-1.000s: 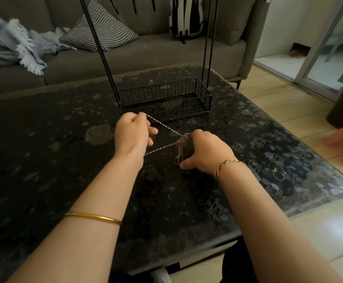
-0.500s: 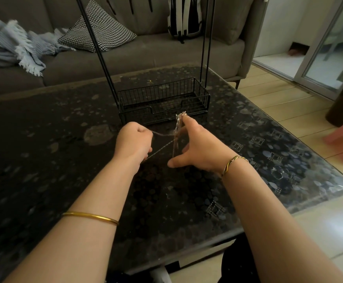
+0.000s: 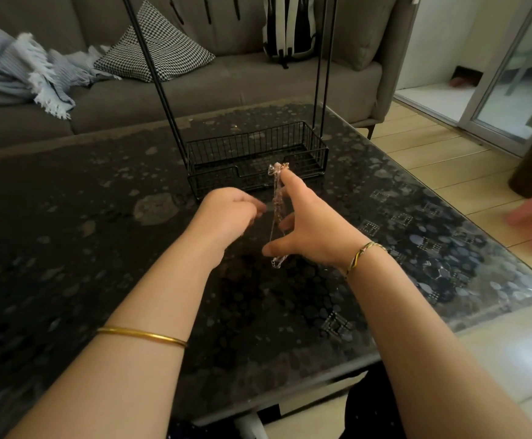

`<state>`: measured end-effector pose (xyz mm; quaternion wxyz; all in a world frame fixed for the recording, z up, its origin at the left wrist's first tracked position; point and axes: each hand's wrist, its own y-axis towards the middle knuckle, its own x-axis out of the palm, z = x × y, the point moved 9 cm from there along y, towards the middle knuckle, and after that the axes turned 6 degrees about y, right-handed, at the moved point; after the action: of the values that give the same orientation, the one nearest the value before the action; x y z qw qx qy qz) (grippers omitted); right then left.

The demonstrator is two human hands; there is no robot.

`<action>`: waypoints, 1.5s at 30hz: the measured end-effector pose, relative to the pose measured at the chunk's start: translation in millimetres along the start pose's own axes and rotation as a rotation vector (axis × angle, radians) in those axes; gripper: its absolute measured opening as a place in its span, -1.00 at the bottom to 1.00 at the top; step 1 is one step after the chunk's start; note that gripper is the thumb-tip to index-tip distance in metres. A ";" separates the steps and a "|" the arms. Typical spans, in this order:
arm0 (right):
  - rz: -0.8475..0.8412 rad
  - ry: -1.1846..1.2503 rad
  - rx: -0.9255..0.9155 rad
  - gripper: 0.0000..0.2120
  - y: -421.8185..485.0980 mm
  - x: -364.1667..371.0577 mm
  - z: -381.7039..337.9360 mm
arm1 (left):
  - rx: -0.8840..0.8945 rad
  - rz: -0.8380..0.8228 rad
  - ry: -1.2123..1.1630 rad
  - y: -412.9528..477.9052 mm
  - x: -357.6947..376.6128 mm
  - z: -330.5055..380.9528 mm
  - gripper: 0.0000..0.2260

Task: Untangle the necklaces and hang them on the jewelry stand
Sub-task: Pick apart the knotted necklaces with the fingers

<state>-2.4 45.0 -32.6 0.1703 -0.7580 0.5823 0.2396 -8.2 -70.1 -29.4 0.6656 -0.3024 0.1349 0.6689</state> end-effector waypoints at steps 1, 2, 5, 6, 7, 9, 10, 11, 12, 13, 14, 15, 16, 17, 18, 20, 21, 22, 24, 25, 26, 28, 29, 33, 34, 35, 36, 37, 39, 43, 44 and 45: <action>-0.006 -0.007 -0.018 0.16 -0.6 0.8 -2.6 | -0.042 -0.036 -0.127 0.2 3.2 -1.4 -0.73; -0.008 -0.011 -0.033 0.15 -1.1 1.2 -4.8 | -0.071 -0.083 -0.241 -0.8 7.6 -2.0 -0.75; 0.000 -0.030 -0.057 0.11 -1.4 1.0 -7.6 | -0.043 -0.161 -0.298 -0.6 14.8 -1.4 -0.88; 0.002 -0.036 -0.065 0.10 -1.7 1.2 -8.3 | -0.018 -0.159 -0.274 0.3 15.0 -2.0 -0.91; 0.003 -0.043 -0.071 0.09 -1.8 0.8 -9.4 | 0.000 -0.141 -0.253 1.5 13.4 -1.2 -0.93; 0.007 -0.043 -0.072 0.07 -1.3 0.6 -10.1 | 0.014 -0.076 -0.230 4.4 7.7 -0.2 -0.94; 0.004 -0.035 -0.069 0.07 -1.1 0.7 -9.5 | 0.010 -0.054 -0.234 5.2 6.3 -0.1 -0.94; 0.004 -0.026 -0.065 0.06 -0.8 0.6 -9.2 | 0.002 -0.046 -0.247 5.9 6.0 0.3 -0.94; 0.007 -0.020 -0.058 0.05 -0.8 0.1 -8.1 | -0.007 -0.047 -0.263 6.6 7.2 0.2 -0.94; 0.013 -0.012 -0.052 0.02 -0.8 -1.0 -7.2 | -0.017 -0.050 -0.282 7.2 7.9 0.4 -0.94; 0.022 -0.001 -0.044 -0.02 -0.9 -2.1 -5.7 | -0.029 -0.054 -0.304 7.4 8.8 -0.1 -0.94; 0.033 0.016 -0.041 -0.08 -0.5 -3.2 -4.6 | -0.042 -0.061 -0.335 7.3 9.2 -0.5 -0.93; 0.052 0.037 -0.036 -0.15 0.0 -4.2 -3.3 | -0.056 -0.071 -0.370 7.5 9.9 -1.1 -0.92; 0.076 0.071 -0.030 -0.22 0.7 -5.6 -2.4 | -0.065 -0.083 -0.401 7.3 10.2 -1.5 -0.91; 0.104 0.116 -0.021 -0.29 1.5 -7.4 -1.4 | -0.069 -0.095 -0.421 6.8 10.5 -1.4 -0.90; 0.148 0.251 0.020 -0.44 1.7 -11.7 0.4 | -0.067 -0.116 -0.433 5.5 10.9 -0.4 -0.89; 0.157 0.339 0.058 -0.52 0.7 -13.2 1.9 | -0.065 -0.125 -0.437 4.7 11.2 0.0 -0.88; 0.159 0.428 0.099 -0.63 -0.5 -14.5 4.1 | -0.063 -0.130 -0.443 4.2 11.5 0.6 -0.87; 0.158 0.538 0.151 -0.81 -2.5 -16.2 8.7 | -0.063 -0.131 -0.450 3.4 11.4 1.7 -0.85; 0.166 0.548 0.154 -0.85 -3.0 -17.5 10.3 | -0.061 -0.128 -0.454 3.4 11.5 2.0 -0.85; 0.180 0.545 0.151 -0.89 -3.3 -18.4 11.4 | -0.056 -0.124 -0.455 3.5 11.4 2.2 -0.86; 0.203 0.542 0.151 -0.96 -3.2 -19.5 13.3 | -0.038 -0.102 -0.429 4.4 10.1 2.1 -0.88; 0.207 0.556 0.157 -0.93 -2.5 -19.3 15.2 | -0.029 -0.087 -0.409 5.1 9.1 1.7 -0.88; 0.221 0.694 0.220 -0.88 -0.8 -18.8 21.3 | -0.018 -0.048 -0.366 7.1 6.7 0.3 -0.90; 0.229 0.732 0.237 -0.89 -0.9 -19.1 23.1 | -0.023 -0.050 -0.366 7.1 7.2 0.2 -0.91; 0.234 0.770 0.250 -0.90 -1.2 -19.1 24.2 | -0.027 -0.055 -0.369 6.7 7.7 0.5 -0.92; 0.238 0.808 0.261 -0.91 -1.9 -18.8 25.1 | -0.031 -0.063 -0.371 6.4 8.6 0.7 -0.93; 0.241 0.841 0.267 -0.91 -2.1 -18.9 25.9 | -0.033 -0.071 -0.371 6.2 9.2 0.9 -0.93; 0.251 0.907 0.275 -0.89 -3.0 -19.0 26.2 | -0.038 -0.082 -0.372 6.0 10.6 0.8 -0.93; 0.253 1.079 0.290 -0.86 -3.5 -15.6 24.1 | -0.058 -0.099 -0.426 4.7 13.6 1.2 -0.94; 0.255 1.074 0.294 -0.85 -3.8 -15.0 23.9 | -0.059 -0.112 -0.448 3.6 15.0 2.0 -0.94; 0.260 1.039 0.297 -0.84 -3.8 -15.1 24.2 | -0.057 -0.128 -0.469 2.4 16.2 3.2 -0.93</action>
<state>-5.8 71.1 -44.3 -0.0652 -0.6662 0.7059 -0.2315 -10.1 -55.3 -36.9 0.7108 -0.1657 -0.0616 0.6808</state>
